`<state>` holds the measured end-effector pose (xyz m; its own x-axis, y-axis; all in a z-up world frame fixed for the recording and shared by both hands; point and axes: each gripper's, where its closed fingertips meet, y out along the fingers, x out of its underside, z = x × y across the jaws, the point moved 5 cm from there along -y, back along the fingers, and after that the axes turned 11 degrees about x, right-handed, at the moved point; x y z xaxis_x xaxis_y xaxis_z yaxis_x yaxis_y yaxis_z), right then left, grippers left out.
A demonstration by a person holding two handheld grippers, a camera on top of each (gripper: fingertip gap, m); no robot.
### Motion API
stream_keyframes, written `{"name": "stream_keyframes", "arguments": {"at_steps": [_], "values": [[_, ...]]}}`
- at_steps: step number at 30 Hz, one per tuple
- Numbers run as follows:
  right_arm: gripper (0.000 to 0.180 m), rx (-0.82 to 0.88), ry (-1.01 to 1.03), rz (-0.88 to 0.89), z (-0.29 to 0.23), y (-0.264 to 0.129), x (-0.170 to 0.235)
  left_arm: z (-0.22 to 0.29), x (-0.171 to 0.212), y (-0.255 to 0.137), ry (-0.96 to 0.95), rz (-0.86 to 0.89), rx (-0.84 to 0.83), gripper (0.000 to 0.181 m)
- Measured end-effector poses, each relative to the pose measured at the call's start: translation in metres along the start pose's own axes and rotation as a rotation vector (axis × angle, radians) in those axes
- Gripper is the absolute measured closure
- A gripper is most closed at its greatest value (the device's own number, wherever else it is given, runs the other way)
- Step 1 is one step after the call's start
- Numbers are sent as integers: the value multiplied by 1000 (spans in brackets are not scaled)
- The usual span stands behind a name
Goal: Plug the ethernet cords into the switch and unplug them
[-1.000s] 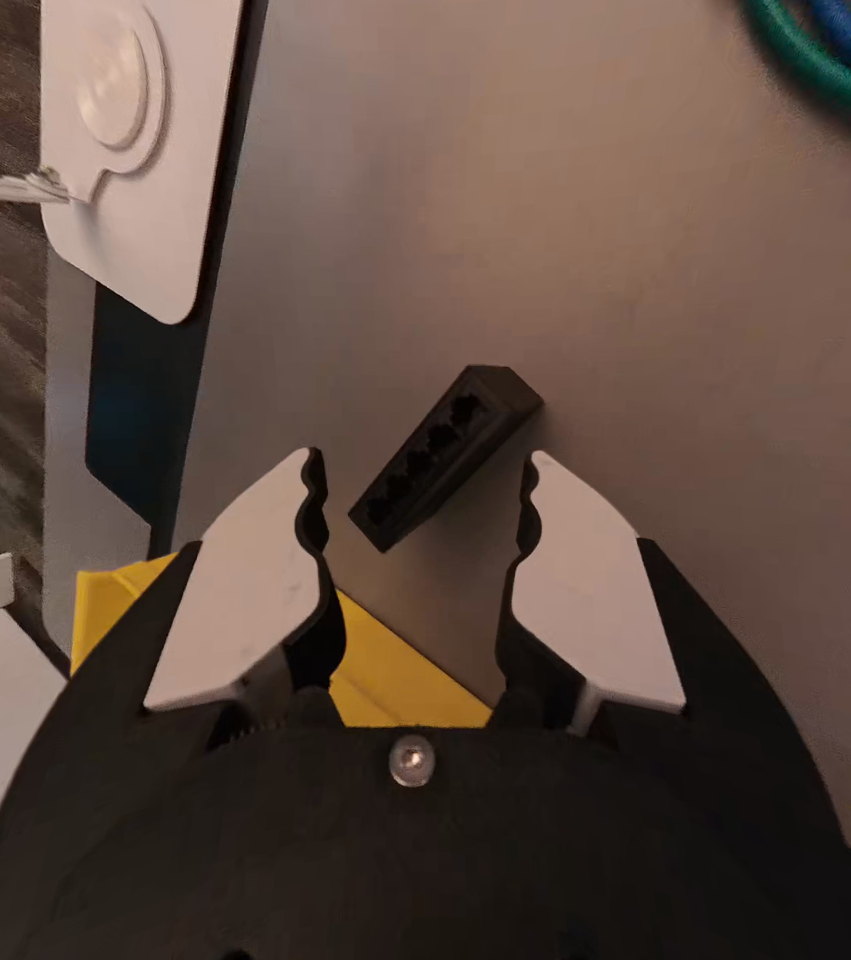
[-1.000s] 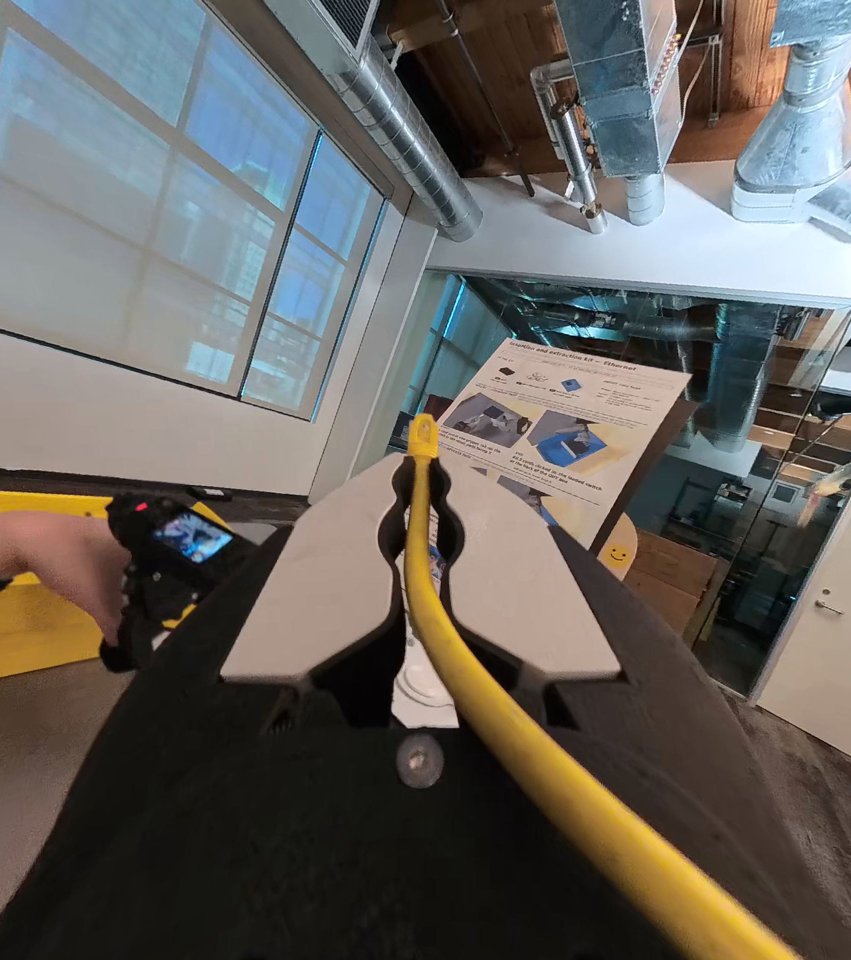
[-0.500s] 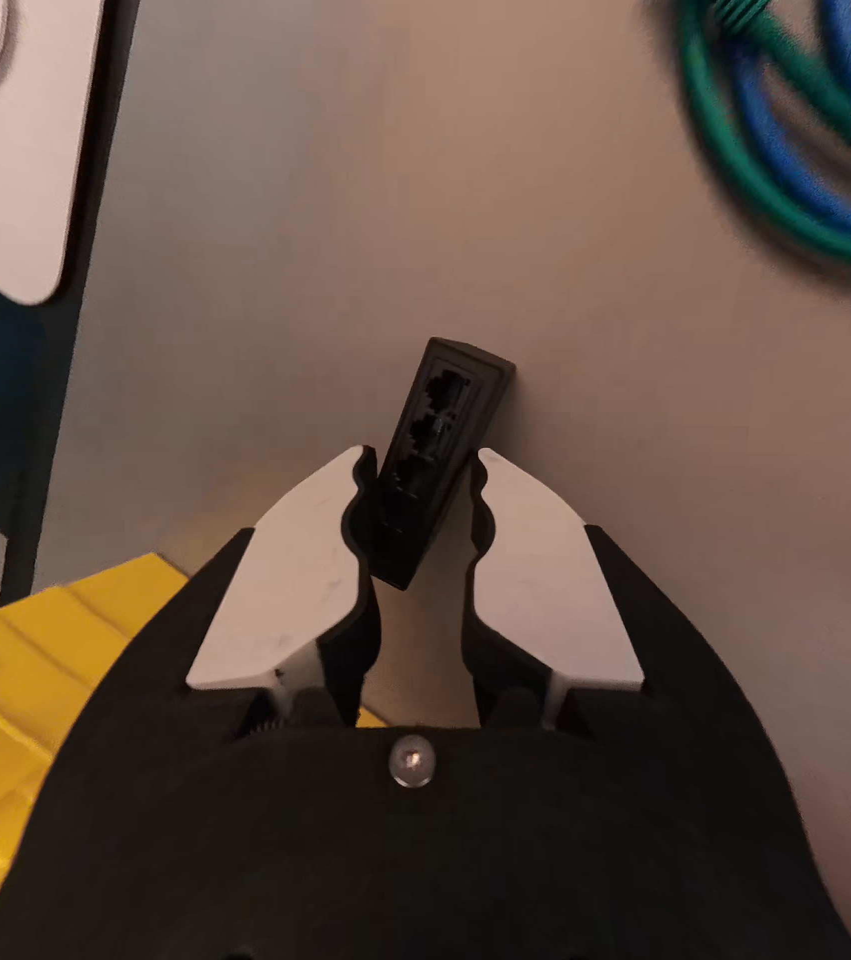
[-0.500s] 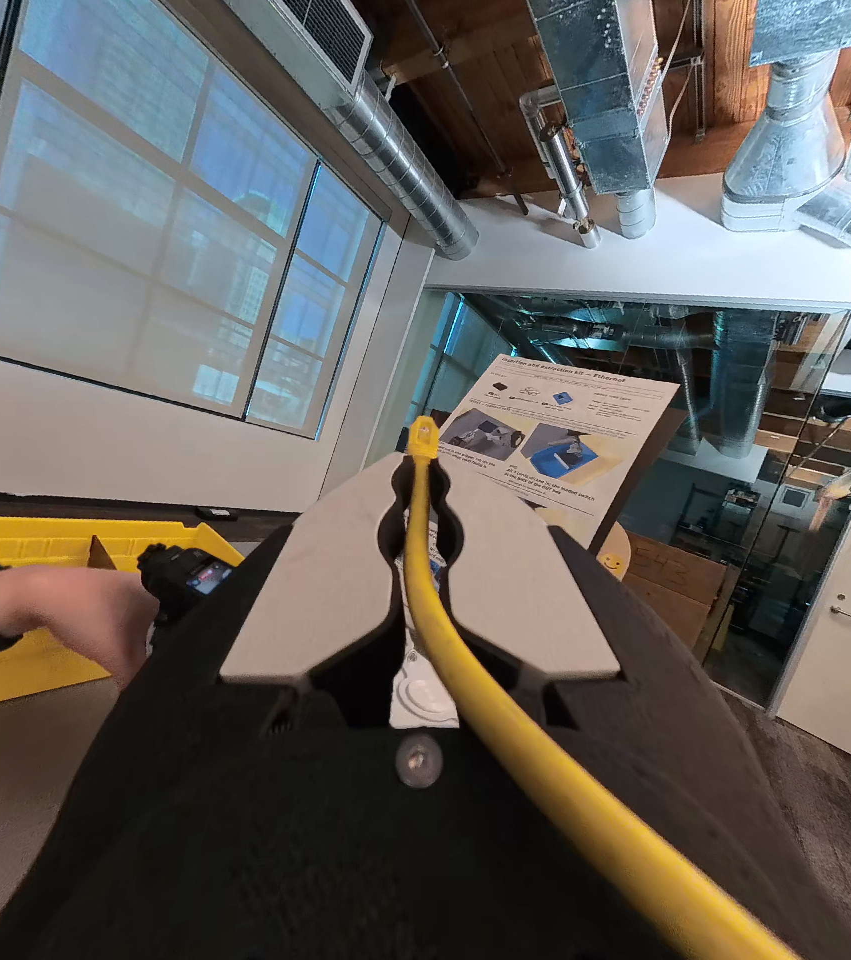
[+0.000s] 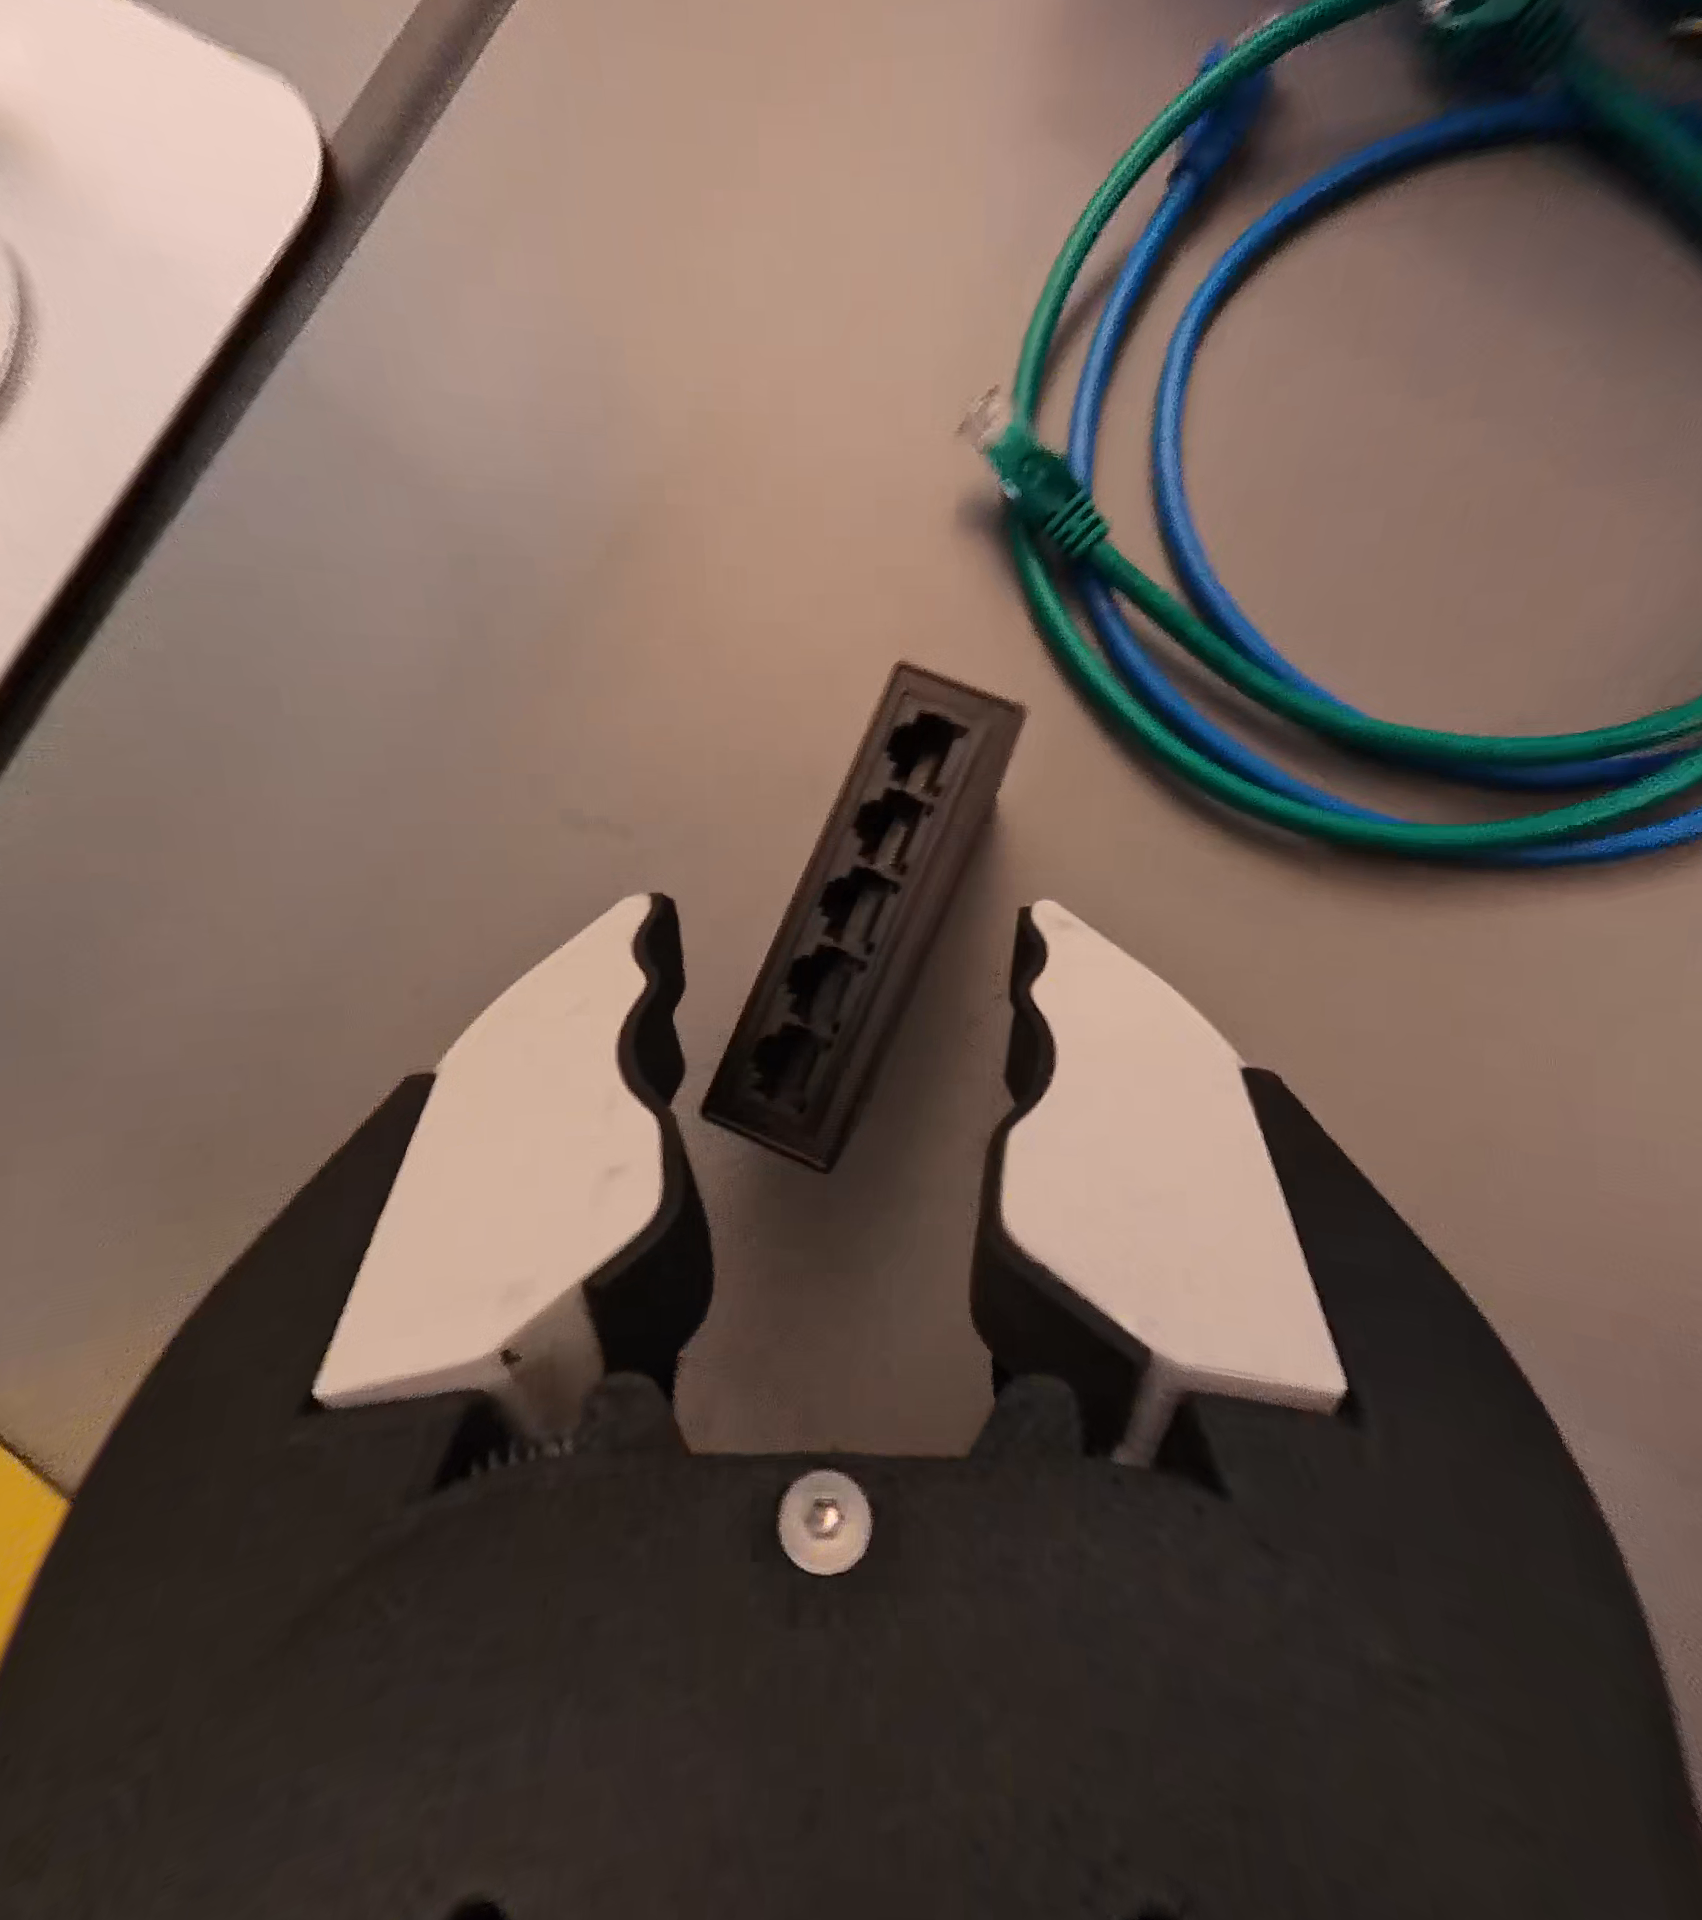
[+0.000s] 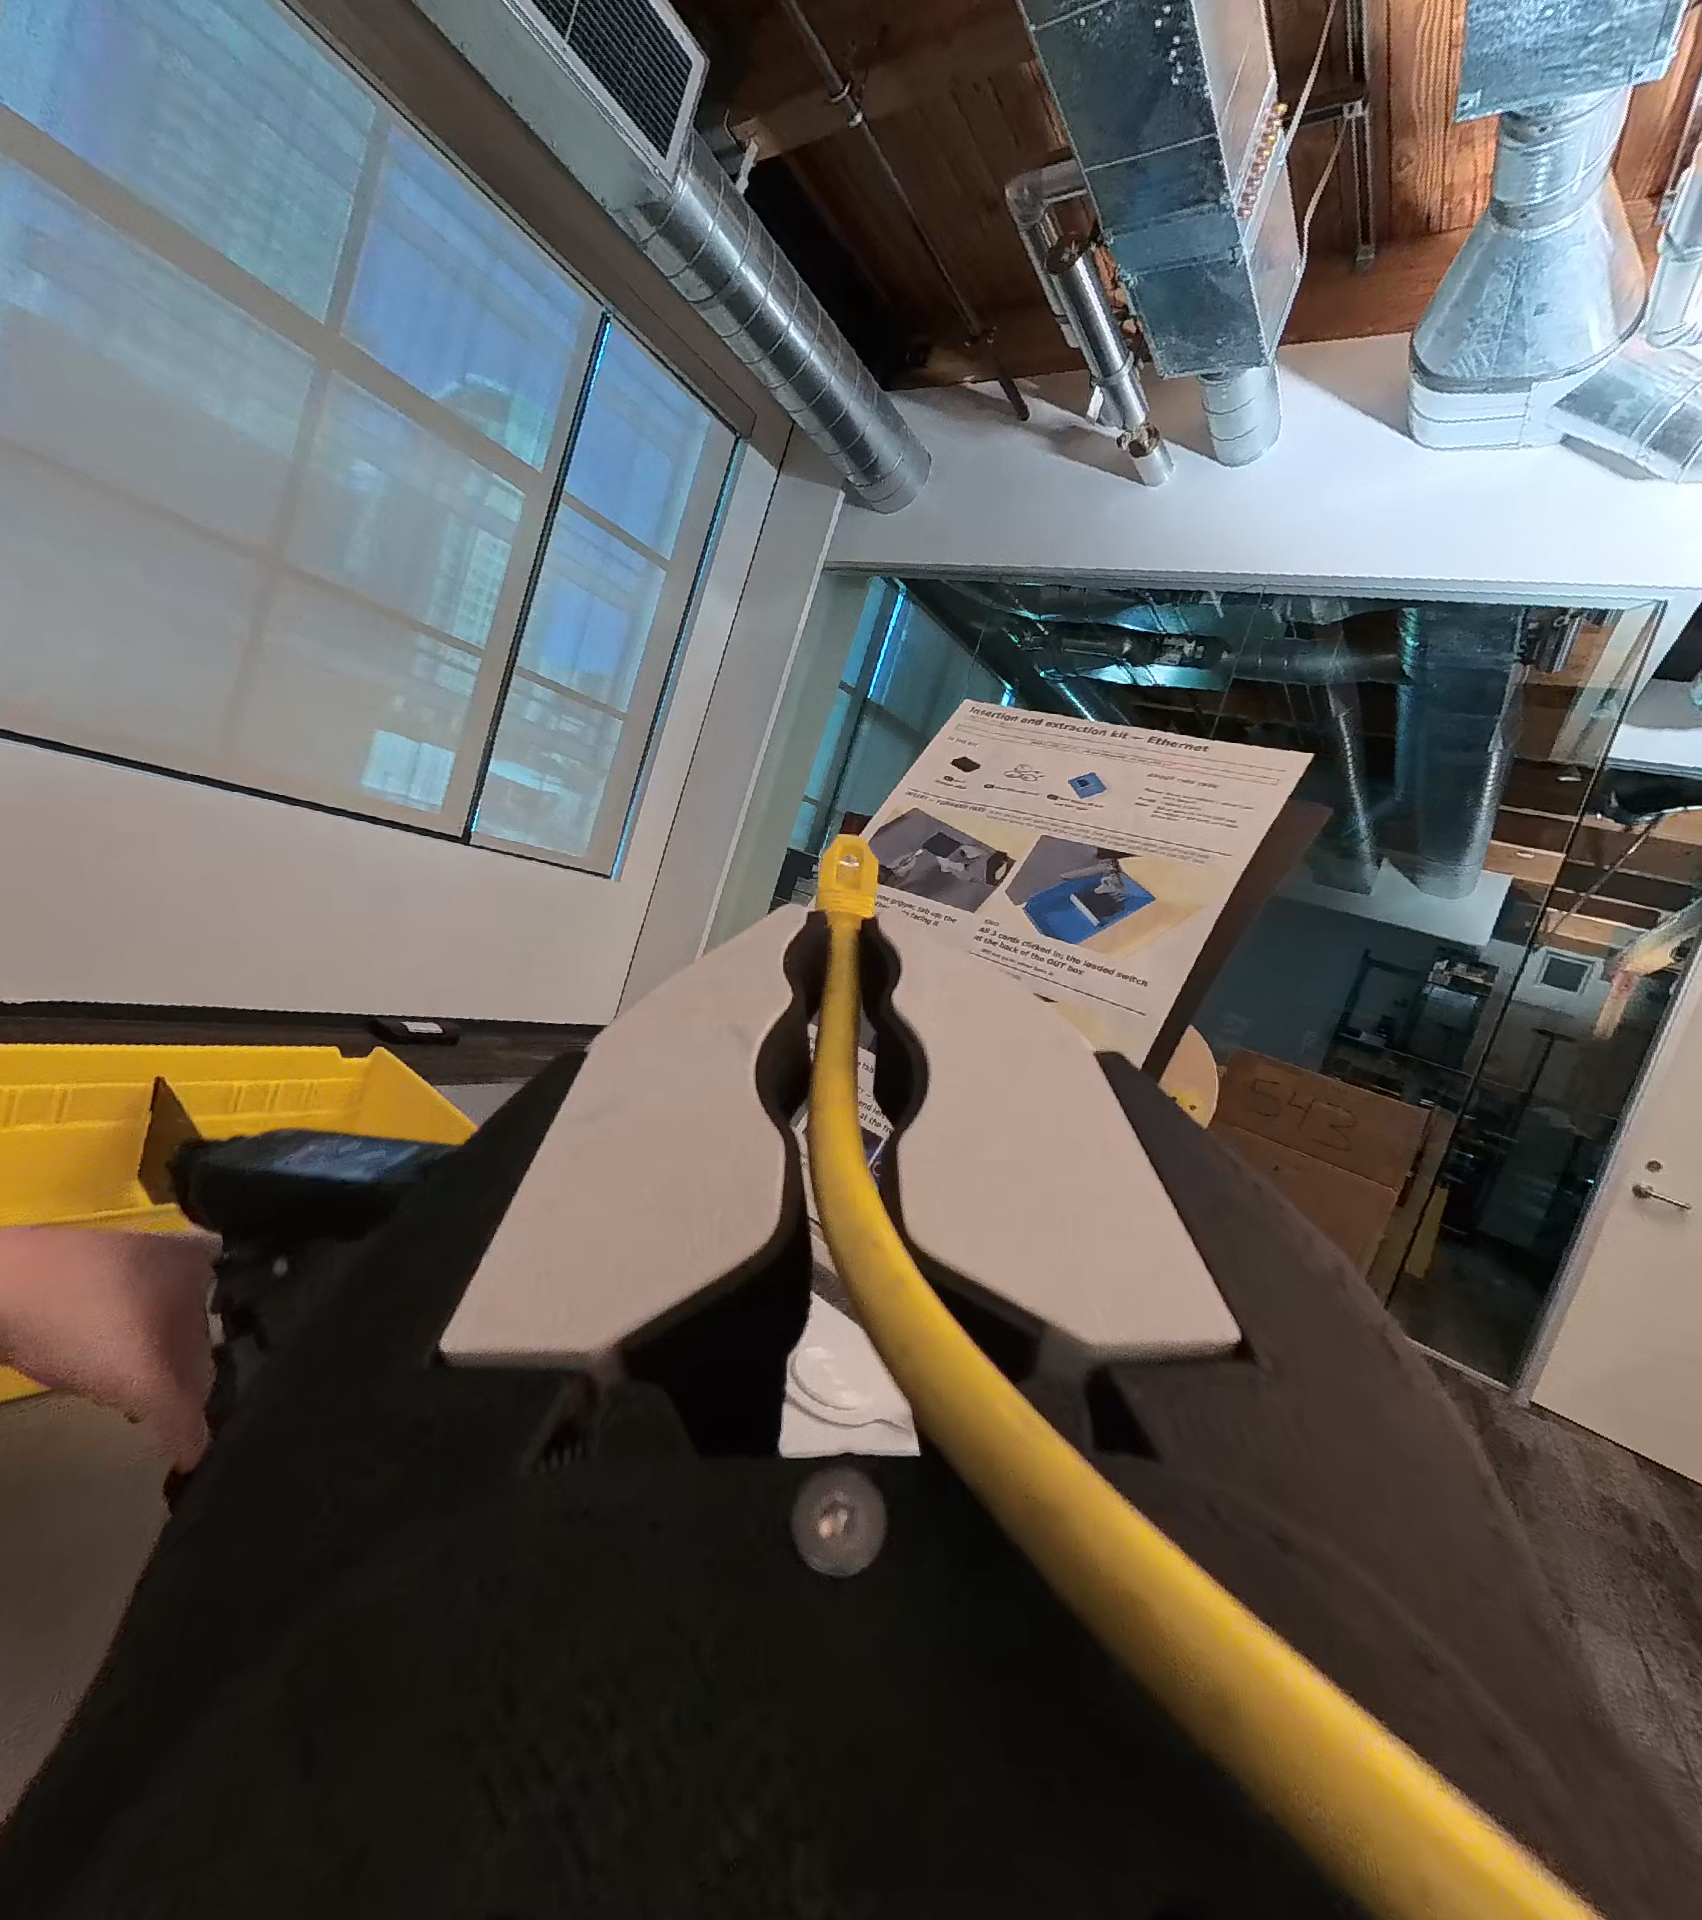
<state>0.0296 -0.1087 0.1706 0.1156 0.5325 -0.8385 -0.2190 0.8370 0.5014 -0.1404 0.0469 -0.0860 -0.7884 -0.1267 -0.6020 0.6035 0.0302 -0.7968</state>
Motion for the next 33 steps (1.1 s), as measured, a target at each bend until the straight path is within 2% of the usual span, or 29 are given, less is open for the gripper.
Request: {"name": "stream_keyframes", "arguments": {"at_steps": [1, 4, 8, 12, 19, 24, 26, 30, 33], "values": [[173, 2, 4, 3, 1, -1, -1, -3, 5, 3, -21, -1, -12, 123], [173, 5, -1, 9, 2, -2, -3, -2, 13, 8, -102, 92, 79, 123], [173, 6, -4, 9, 4, -2, -3, -1, 15, 6, -117, 246, 98, 130], [173, 3, 8, 10, 5, -2, -3, -4, 24, 16, -16, 155, 7, 128], [173, 4, -11, 7, 5, -3, -3, -4, 25, 26, -45, 189, 103, 142], [173, 4, 3, -15, 6, 0, 4, -3, 22, 31, -3, 164, 83, 135], [173, 0, 3, -29, 6, 1, 8, -1, 18, 33, 17, 167, 97, 148], [173, 6, -3, -95, 5, 6, 22, -8, 0, 29, 85, 208, -32, 151], [173, -9, 27, -142, 2, 12, 37, -13, -32, -10, 211, 315, -273, 152]]}}
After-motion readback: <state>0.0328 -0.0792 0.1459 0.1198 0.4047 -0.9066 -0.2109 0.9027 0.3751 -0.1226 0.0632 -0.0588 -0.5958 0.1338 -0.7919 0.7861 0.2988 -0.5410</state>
